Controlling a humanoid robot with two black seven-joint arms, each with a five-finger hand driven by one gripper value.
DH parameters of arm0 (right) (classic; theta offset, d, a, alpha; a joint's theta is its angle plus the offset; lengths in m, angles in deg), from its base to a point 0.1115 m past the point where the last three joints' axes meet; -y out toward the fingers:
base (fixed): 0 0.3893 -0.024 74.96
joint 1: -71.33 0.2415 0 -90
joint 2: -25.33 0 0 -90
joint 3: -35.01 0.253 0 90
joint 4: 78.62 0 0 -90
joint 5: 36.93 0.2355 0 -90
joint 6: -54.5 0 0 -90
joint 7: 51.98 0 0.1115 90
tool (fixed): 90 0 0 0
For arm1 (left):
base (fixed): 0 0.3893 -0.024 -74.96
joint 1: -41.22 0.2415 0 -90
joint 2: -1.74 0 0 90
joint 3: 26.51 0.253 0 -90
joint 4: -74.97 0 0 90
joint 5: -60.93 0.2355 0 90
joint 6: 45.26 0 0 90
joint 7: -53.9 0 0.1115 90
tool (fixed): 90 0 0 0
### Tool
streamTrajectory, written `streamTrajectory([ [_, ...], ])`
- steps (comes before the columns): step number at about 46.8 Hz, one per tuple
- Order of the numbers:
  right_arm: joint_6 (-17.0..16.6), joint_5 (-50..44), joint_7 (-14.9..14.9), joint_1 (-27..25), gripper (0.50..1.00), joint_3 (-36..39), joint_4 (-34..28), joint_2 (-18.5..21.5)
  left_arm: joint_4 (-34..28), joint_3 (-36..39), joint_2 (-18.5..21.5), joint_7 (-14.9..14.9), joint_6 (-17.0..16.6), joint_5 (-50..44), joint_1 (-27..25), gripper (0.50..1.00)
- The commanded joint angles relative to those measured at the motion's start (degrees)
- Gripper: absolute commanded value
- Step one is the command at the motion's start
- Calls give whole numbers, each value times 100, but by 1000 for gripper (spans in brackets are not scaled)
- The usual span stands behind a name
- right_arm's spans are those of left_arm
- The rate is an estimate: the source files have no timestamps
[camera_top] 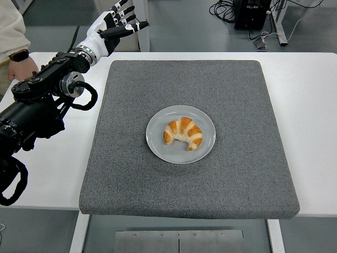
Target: Place the bread on the plate
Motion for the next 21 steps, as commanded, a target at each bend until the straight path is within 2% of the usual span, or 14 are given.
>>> streamTrajectory([
  [1, 3, 0, 0, -4, 1000, 0, -9, 0, 85, 0, -31, 0, -1, -6, 75, 971],
  [21, 20, 0, -9, -4, 1000, -9, -9, 0, 304, -203, -5, -8, 78, -85, 260, 971],
])
